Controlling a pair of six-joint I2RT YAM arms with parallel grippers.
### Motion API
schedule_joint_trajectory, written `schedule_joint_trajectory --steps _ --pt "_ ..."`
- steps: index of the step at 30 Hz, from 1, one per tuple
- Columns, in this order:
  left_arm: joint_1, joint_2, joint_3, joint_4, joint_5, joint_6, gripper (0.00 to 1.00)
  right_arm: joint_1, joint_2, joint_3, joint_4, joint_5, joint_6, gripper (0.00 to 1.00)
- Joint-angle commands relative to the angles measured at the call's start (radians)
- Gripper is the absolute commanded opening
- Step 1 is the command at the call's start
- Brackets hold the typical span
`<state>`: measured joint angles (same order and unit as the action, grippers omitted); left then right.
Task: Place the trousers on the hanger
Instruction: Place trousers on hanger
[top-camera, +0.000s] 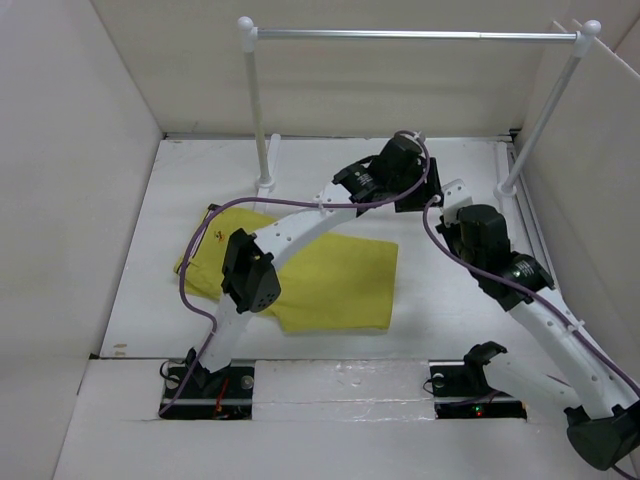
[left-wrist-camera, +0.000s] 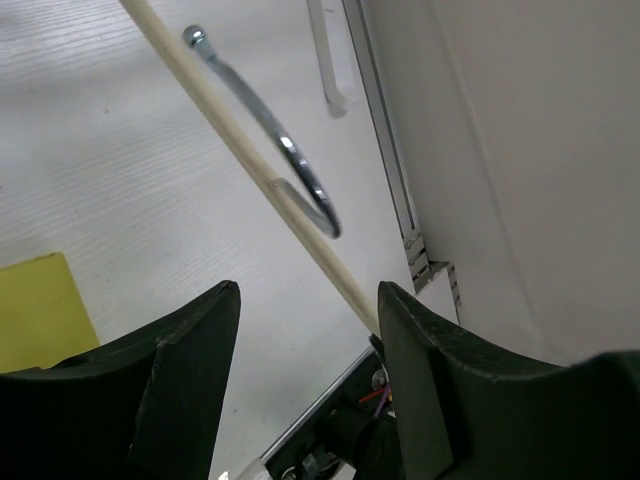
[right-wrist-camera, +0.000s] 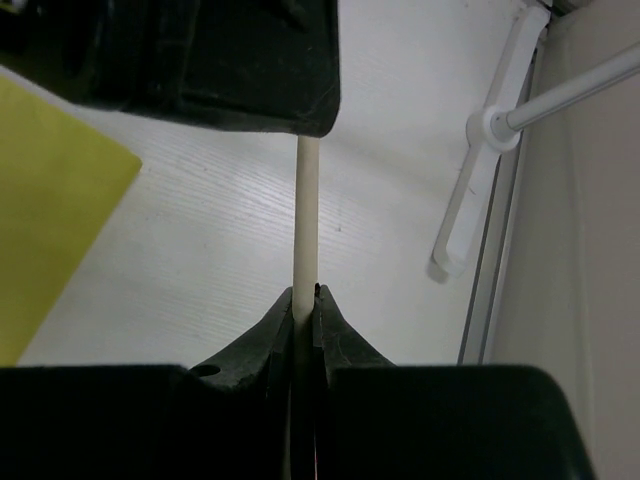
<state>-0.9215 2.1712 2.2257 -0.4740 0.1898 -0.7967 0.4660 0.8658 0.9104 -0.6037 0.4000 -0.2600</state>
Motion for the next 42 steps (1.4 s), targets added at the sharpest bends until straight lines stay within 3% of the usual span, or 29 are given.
schedule_joint_trajectory --steps 1,14,17,18,19,20,21,24,27,29,31,32,34,35,36,38,39,40,41,42 --pt "-0.004 -0.047 -0.014 -0.015 -0.010 0.014 0.54 0.006 -0.013 0.056 0.054 0.033 -0.018 0.00" --pt "-0.004 0.027 -0.003 0.074 0.042 -0.062 0.46 0.108 -0.080 -0.036 0.090 0.013 0.048 0.00" --pt "-0.004 0.021 -0.043 0.086 0.046 -0.070 0.27 0.108 -0.086 -0.047 0.079 0.022 0.056 0.00" --pt "-0.004 0.000 -0.060 0.097 0.039 -0.073 0.09 0.108 -0.086 -0.044 0.068 0.022 0.056 0.00" --pt "-0.004 -0.008 -0.079 0.116 0.036 -0.078 0.00 0.108 -0.083 -0.041 0.059 0.025 0.056 0.00" --pt "-0.004 -0.016 -0.099 0.117 0.034 -0.079 0.00 0.108 -0.083 -0.035 0.045 0.023 0.057 0.03" --pt "-0.004 -0.030 -0.107 0.118 0.031 -0.079 0.00 0.118 -0.088 -0.027 0.010 0.023 0.065 0.26" --pt "-0.004 -0.072 -0.207 0.167 0.062 -0.064 0.00 0.109 -0.109 0.004 -0.062 -0.057 0.056 0.71" --pt "-0.004 -0.224 -0.455 0.320 0.080 -0.093 0.00 0.086 -0.126 0.044 -0.151 -0.195 0.033 0.81" --pt "-0.004 -0.286 -0.635 0.432 0.079 -0.122 0.00 0.072 -0.143 0.050 -0.180 -0.257 0.033 0.82" --pt "-0.004 -0.355 -0.780 0.533 0.076 -0.140 0.00 0.051 -0.181 0.033 -0.180 -0.337 0.042 0.77" --pt "-0.004 -0.375 -0.826 0.561 0.073 -0.148 0.00 0.051 -0.194 -0.005 -0.170 -0.358 0.056 0.69" --pt "-0.013 -0.433 -0.991 0.697 0.063 -0.182 0.00 0.030 -0.230 -0.106 -0.057 -0.464 0.114 0.12" --pt "-0.013 -0.433 -0.992 0.698 0.066 -0.188 0.00 0.030 -0.231 -0.138 -0.056 -0.502 0.126 0.12" --pt "-0.013 -0.439 -1.018 0.722 0.071 -0.188 0.00 0.014 -0.228 -0.169 0.014 -0.538 0.137 0.00" --pt "-0.023 -0.435 -1.066 0.745 0.069 -0.182 0.00 -0.009 -0.211 -0.206 0.064 -0.599 0.154 0.00" --pt "-0.034 -0.435 -1.083 0.758 0.066 -0.179 0.00 -0.009 -0.205 -0.215 0.064 -0.596 0.156 0.10" --pt "-0.046 -0.438 -1.127 0.784 0.053 -0.180 0.00 -0.021 -0.203 -0.223 0.094 -0.613 0.150 0.36" --pt "-0.046 -0.438 -1.127 0.784 0.043 -0.180 0.00 -0.021 -0.202 -0.223 0.094 -0.637 0.137 0.37" --pt "-0.046 -0.436 -1.138 0.784 0.042 -0.182 0.00 -0.035 -0.200 -0.214 0.119 -0.668 0.122 0.61"
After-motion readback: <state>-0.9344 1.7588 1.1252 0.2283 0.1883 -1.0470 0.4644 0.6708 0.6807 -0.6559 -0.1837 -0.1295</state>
